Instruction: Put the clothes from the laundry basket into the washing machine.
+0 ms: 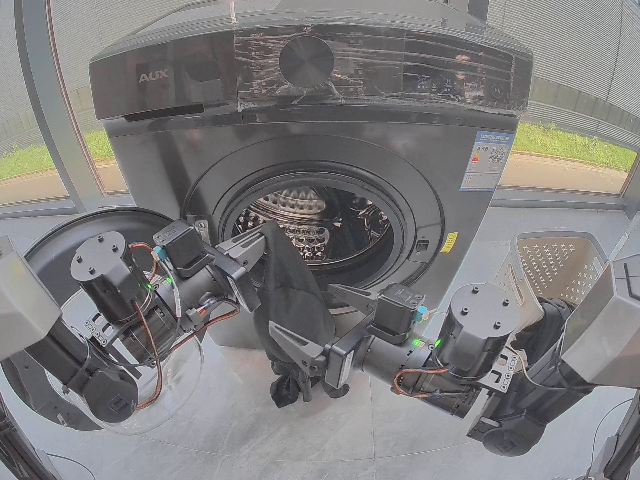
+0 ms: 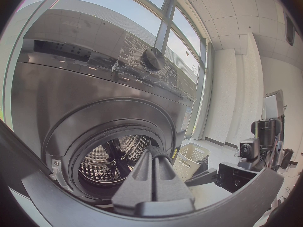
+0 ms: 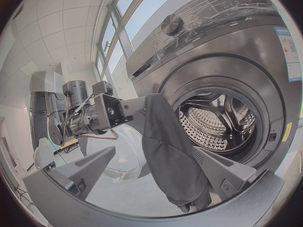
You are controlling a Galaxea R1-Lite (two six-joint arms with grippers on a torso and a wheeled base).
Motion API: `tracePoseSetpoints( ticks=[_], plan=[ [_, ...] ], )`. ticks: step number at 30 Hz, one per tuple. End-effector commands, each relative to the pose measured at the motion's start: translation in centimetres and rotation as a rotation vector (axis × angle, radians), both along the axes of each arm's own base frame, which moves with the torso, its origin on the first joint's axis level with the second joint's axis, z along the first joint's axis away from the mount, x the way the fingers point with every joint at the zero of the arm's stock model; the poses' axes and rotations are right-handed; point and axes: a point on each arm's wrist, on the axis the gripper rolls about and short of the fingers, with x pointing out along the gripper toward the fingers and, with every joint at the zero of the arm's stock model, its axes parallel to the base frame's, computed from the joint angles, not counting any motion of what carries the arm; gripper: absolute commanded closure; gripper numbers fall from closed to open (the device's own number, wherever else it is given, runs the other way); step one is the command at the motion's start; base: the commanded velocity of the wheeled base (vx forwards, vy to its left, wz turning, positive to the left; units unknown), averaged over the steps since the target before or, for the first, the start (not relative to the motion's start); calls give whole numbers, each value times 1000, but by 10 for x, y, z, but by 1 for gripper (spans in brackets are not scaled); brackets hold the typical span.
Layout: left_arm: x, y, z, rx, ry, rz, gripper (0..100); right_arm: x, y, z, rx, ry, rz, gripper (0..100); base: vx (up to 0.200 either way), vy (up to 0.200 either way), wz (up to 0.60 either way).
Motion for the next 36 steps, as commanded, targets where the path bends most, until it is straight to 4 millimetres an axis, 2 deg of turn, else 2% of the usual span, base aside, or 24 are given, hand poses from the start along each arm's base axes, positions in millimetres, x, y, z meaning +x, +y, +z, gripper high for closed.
tracePoseSetpoints(
  ticks=[1, 5, 11, 15, 24, 30, 36],
  plan=[
    [4, -4, -2, -1, 3, 8, 100, -1, 12, -3, -2, -5, 18, 0, 0, 0, 0],
    [4, -5, -1, -5, -3, 6, 100, 7, 22, -10, -9, -1, -1, 0, 0, 0, 0],
    [3, -6, -1, -4, 0, 3, 100, 31, 38, -17, -8, 0, -88, 0, 0, 0, 0],
    [3, -6, -1, -5, -2, 3, 100, 38, 38, -20, -21, 15, -146, 0, 0, 0, 0],
    [3, -5, -2, -3, 2, 5, 100, 58, 18, -17, -20, 25, -255, 0, 0, 0, 0],
    [4, -3, -4, 3, 7, 13, 100, 57, 1, -3, -8, 17, -281, 0, 0, 0, 0],
    [3, -3, -4, 5, 10, 11, 100, 55, -11, -1, -28, 32, -300, 0, 0, 0, 0]
  ],
)
